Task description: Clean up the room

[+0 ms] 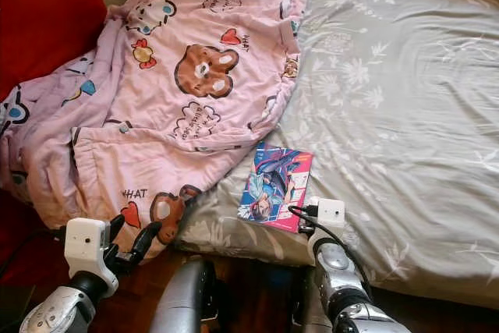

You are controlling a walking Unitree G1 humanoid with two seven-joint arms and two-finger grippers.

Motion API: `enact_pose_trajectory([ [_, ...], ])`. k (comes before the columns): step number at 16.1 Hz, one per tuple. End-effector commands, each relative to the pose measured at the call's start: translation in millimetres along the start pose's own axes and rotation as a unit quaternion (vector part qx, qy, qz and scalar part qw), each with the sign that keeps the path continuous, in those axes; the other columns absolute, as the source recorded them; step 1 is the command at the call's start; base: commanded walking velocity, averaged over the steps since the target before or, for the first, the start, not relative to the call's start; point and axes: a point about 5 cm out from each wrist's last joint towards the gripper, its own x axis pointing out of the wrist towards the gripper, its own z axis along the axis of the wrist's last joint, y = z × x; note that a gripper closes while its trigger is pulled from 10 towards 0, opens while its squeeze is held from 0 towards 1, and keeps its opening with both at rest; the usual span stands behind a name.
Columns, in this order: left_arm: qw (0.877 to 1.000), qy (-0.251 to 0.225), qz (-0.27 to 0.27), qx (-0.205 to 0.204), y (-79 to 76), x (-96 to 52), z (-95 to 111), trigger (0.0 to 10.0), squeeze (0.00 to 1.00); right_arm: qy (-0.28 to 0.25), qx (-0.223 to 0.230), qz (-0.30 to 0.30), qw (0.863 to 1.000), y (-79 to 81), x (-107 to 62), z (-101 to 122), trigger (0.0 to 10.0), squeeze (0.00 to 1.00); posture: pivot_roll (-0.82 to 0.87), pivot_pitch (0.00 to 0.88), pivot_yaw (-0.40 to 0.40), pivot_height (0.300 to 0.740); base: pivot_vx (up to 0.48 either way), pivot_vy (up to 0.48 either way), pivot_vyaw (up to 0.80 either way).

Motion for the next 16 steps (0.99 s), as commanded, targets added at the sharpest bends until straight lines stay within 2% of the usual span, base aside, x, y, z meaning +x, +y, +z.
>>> enact_pose_trajectory([
  [1,1.0,0.025,0.014,0.004,6.2,-6.4,-8.7,10.0,0.0,0.027,-0.002,0.0,1.0,0.8,-3.9,-17.2,0.0,0.0,0.19,0.347,0.123,0.655,0.0,0.0,0.0],
  [6,0.999,0.026,0.018,0.005,8.1,-3.2,-10.6,10.0,0.0,0.028,-0.003,0.001,1.0,2.9,-3.5,-16.6,0.0,0.0,0.18,0.333,0.117,0.655,0.0,0.0,0.0],
  [9,1.0,0.022,0.02,0.005,7.3,5.6,-11.8,10.0,0.0,0.019,-0.004,0.003,1.0,2.8,-2.3,-11.3,0.0,0.0,0.18,0.316,0.106,0.655,0.0,0.0,0.0],
  [12,1.0,0.009,0.029,0.002,12.0,19.2,-11.2,10.0,0.0,-0.047,0.009,0.012,0.999,5.4,0.7,13.1,0.0,0.0,0.15,0.268,0.087,0.655,0.0,0.0,0.0],
  [15,0.999,-0.006,0.033,0.0,12.9,41.2,-11.6,10.0,0.0,-0.109,-0.008,0.018,0.994,4.3,0.8,34.8,0.0,0.0,0.11,0.191,0.066,0.655,0.0,0.0,0.0],
  [16,0.999,-0.011,0.034,-0.003,12.8,52.2,-11.9,10.0,0.0,-0.132,-0.002,0.012,0.991,-0.2,-0.2,41.2,0.0,0.0,0.08,0.139,0.054,0.655,0.0,0.0,0.0],
])
